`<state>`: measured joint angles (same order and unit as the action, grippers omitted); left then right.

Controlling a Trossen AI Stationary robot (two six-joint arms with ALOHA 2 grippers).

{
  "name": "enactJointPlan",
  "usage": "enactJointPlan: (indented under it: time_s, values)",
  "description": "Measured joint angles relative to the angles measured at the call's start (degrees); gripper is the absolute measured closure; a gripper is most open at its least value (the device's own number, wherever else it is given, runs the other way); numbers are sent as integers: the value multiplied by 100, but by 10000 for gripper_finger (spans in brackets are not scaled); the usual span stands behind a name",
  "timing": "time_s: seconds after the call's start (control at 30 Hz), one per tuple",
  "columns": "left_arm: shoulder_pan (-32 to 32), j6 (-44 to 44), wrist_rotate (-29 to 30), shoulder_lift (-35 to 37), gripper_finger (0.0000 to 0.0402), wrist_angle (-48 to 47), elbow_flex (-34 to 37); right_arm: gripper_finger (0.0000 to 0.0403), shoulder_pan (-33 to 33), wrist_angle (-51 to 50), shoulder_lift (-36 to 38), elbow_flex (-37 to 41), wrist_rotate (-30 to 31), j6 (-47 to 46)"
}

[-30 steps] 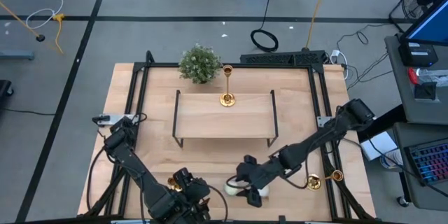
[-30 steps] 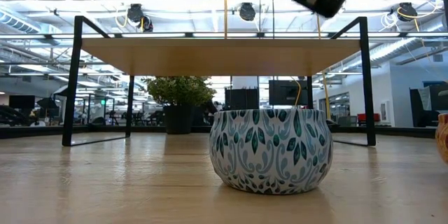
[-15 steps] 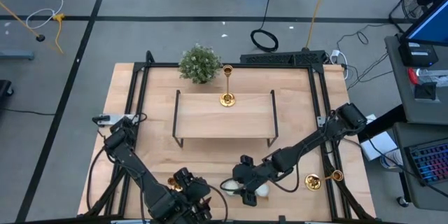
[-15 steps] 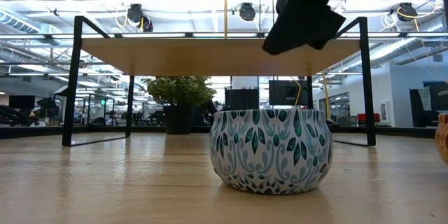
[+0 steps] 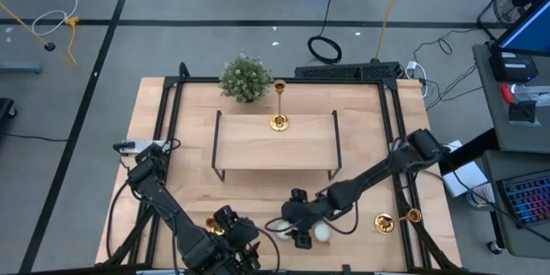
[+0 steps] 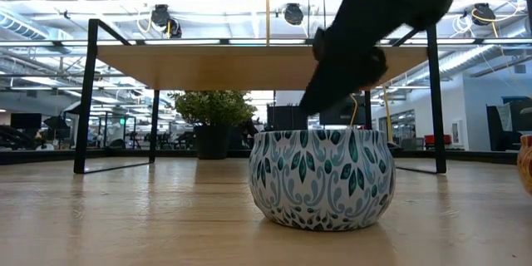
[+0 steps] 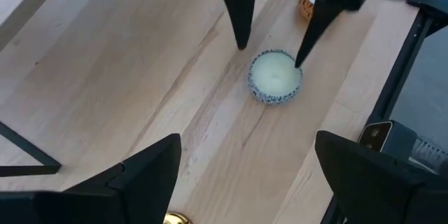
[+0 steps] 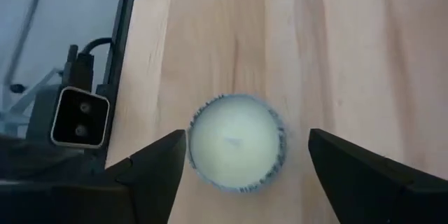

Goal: Stock candles and holders on shelf
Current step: Put the blue scented candle on the shelf

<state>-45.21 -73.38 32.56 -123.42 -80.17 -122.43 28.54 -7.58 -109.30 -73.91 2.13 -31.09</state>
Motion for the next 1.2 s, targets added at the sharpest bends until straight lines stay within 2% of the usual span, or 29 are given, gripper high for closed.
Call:
enactJointPlan:
  time_s: [0.2, 0.43, 1.2]
  values:
    - [-20, -41, -4, 0, 64, 36, 0, 81, 109, 45, -329, -121, 33, -104]
    - [-63, -95, -17, 0, 64, 34, 0, 80, 152, 240, -326, -151, 246, -110]
    - [-57, -186, 13, 0, 64, 34, 0, 80, 185, 223, -418, -149, 259, -188]
